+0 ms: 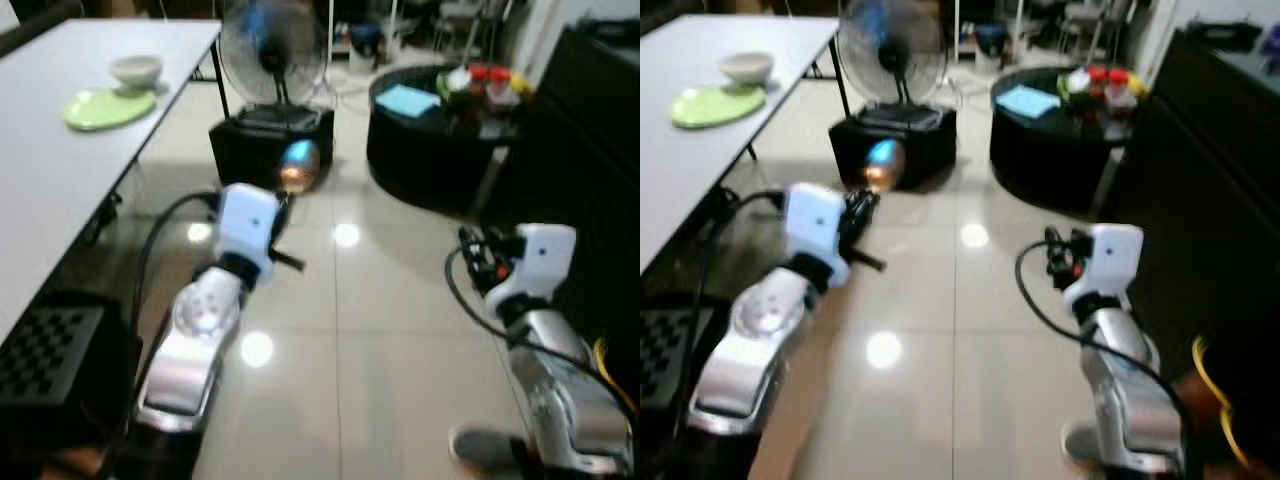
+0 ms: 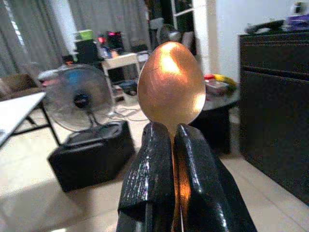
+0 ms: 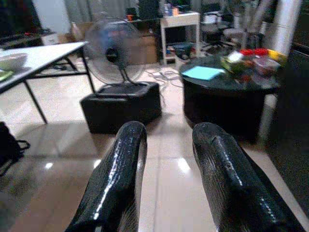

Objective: Setting the table

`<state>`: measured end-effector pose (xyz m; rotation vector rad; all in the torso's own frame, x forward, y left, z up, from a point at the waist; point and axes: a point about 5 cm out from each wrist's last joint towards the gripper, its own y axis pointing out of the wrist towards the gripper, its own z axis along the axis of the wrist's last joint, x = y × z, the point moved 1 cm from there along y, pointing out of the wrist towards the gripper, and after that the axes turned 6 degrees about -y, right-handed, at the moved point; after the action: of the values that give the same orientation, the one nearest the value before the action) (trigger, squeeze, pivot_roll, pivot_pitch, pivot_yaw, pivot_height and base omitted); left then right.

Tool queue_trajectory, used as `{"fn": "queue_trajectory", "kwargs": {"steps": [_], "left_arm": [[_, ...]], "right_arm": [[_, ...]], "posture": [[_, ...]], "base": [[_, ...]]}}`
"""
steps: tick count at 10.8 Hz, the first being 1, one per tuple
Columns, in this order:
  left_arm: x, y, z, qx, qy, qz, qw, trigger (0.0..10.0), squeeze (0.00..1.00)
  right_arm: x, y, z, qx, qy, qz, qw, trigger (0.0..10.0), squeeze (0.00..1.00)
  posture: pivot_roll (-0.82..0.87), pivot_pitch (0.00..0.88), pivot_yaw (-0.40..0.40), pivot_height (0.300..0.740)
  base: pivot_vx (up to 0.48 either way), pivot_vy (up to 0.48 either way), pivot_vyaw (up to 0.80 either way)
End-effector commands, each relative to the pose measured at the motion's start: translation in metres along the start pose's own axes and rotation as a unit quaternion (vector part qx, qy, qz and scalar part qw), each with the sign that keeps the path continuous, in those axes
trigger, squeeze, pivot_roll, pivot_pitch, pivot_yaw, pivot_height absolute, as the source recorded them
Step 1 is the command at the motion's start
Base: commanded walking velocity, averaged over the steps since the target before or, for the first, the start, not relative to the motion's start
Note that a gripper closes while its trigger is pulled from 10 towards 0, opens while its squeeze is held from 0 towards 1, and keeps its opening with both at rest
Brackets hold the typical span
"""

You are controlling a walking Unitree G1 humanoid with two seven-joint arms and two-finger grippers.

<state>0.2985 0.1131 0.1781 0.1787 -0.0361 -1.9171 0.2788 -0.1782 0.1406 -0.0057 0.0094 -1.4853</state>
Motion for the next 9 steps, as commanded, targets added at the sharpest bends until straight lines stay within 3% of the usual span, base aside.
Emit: {"fn": "queue_trajectory", "kwargs": {"steps": [1, 5, 9], "left_arm": [[-0.012, -0.003, 0.0, 0.0, 0.012, 0.019, 1.0, 10.0, 0.0], [-0.024, -0.003, -0.002, -0.006, 0.014, 0.045, 0.999, 10.0, 0.0], [-0.023, -0.004, -0.005, -0.011, 0.016, 0.046, 0.999, 10.0, 0.0]], "right_arm": [[-0.01, 0.005, 0.004, 0.011, 0.001, 0.017, 1.0, 10.0, 0.0], [-0.019, 0.005, 0.004, 0.015, 0.005, 0.028, 0.999, 10.0, 0.0], [-0.007, 0.005, 0.003, 0.011, -0.007, 0.008, 1.0, 10.0, 0.0]], "posture": [[0.04, 0.0, -0.013, 0.74], [0.03, 0.0, -0.007, 0.74], [0.03, 0.0, -0.009, 0.74]], "base": [[0.442, 0.0, 0.0], [0.442, 0.0, 0.0], [0.442, 0.0, 0.0]]}}
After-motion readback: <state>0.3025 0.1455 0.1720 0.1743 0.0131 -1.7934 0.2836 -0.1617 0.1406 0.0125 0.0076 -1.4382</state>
